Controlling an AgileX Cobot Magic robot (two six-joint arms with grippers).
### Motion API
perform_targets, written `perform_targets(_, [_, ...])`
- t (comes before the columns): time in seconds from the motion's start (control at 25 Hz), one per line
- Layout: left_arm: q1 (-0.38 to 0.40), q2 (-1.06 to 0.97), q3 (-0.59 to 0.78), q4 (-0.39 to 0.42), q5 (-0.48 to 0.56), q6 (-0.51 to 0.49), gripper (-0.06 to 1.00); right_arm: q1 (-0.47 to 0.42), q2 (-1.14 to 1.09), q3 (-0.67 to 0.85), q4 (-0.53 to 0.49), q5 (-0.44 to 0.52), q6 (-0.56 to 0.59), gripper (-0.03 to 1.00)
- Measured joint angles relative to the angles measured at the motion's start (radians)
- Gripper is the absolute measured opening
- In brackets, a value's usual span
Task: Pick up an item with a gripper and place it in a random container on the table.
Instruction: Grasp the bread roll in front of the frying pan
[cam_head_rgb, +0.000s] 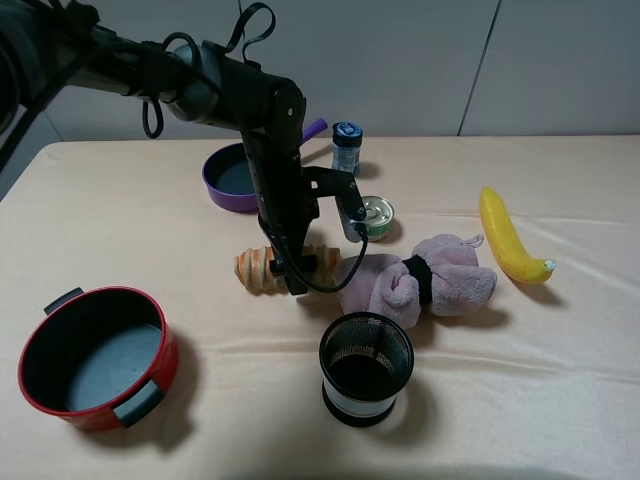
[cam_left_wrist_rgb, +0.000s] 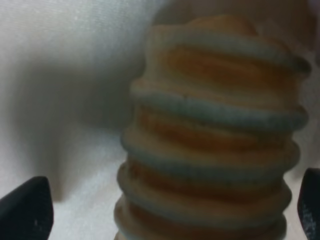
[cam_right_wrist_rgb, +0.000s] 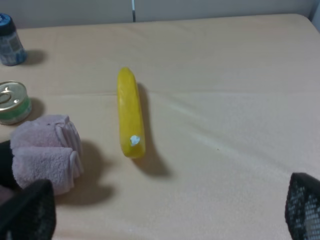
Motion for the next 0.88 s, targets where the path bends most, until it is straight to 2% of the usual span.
perform_targets(0.44, [0.0, 0.015, 0.0, -0.005, -0.026, 0.0, 0.99, 0.0, 0.0, 0.0, 0.0, 0.0, 0.0, 0.69])
perform_targets(0.56, [0.0, 0.015, 0.0, -0.005, -0.027, 0.0, 0.95, 0.0, 0.0, 0.0, 0.0, 0.0, 0.0, 0.69])
perform_targets(0.72, [0.0, 0.015, 0.0, -0.008, -0.03, 0.0, 0.79, 0.0, 0.0, 0.0, 0.0, 0.0, 0.0, 0.69])
perform_targets(0.88, [0.0, 0.015, 0.0, -0.011, -0.03, 0.0, 0.57, 0.0, 0.0, 0.0, 0.0, 0.0, 0.0, 0.69])
